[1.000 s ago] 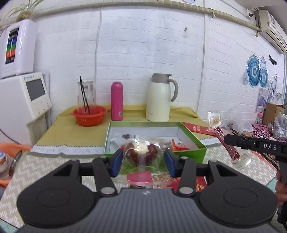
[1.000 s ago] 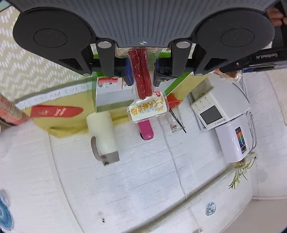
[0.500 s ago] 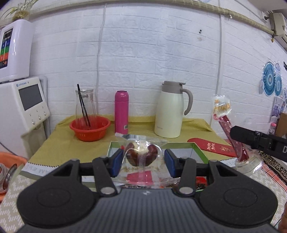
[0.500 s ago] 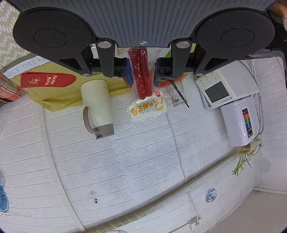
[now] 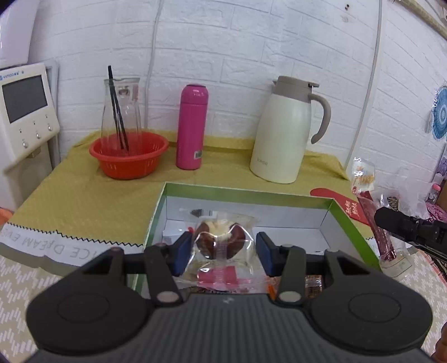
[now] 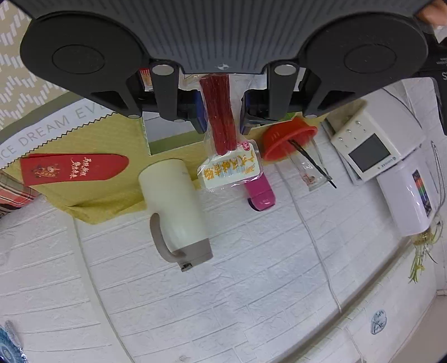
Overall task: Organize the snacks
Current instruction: 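Carry the dates bag and sausage pack into the green box and release, then move both tools back toward the remaining snacks beside the box, then grasp the brown meat snack with left tool while right grasps the dark brown snack bag, then lift the meat snack with left tool while right lifts the dark brown bag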
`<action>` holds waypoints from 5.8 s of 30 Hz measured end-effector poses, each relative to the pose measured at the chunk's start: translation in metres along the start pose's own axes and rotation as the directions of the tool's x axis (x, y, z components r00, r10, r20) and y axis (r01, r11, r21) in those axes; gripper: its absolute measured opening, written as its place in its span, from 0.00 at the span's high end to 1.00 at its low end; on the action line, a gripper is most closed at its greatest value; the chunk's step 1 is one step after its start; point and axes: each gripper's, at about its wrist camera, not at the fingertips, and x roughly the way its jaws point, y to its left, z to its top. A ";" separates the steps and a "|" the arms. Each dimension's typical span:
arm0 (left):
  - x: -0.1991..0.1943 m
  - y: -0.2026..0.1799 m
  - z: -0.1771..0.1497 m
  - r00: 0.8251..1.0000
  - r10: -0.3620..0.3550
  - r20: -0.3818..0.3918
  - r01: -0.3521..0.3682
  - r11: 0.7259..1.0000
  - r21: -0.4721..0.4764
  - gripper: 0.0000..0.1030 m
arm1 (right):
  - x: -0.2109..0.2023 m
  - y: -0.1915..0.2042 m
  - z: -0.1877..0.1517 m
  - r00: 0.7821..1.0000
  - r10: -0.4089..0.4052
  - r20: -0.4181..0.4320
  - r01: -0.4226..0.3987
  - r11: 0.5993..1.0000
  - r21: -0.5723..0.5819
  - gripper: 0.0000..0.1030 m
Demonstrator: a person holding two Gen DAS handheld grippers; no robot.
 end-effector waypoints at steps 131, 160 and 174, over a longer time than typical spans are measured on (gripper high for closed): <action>-0.051 0.025 -0.105 0.982 -0.031 -0.185 0.050 0.994 0.098 0.66 | -0.126 -0.047 -0.098 0.935 0.105 -0.339 0.058 0.897 0.438 0.00; -0.052 0.021 -0.108 0.986 -0.022 -0.167 0.040 0.994 0.104 0.64 | -0.061 -0.070 -0.125 0.946 0.241 -0.215 0.059 0.525 0.849 0.53; -0.054 0.024 -0.109 0.988 -0.012 -0.151 0.025 0.996 0.084 0.65 | -0.074 -0.032 -0.105 0.973 -0.045 -0.225 0.142 0.890 0.432 0.83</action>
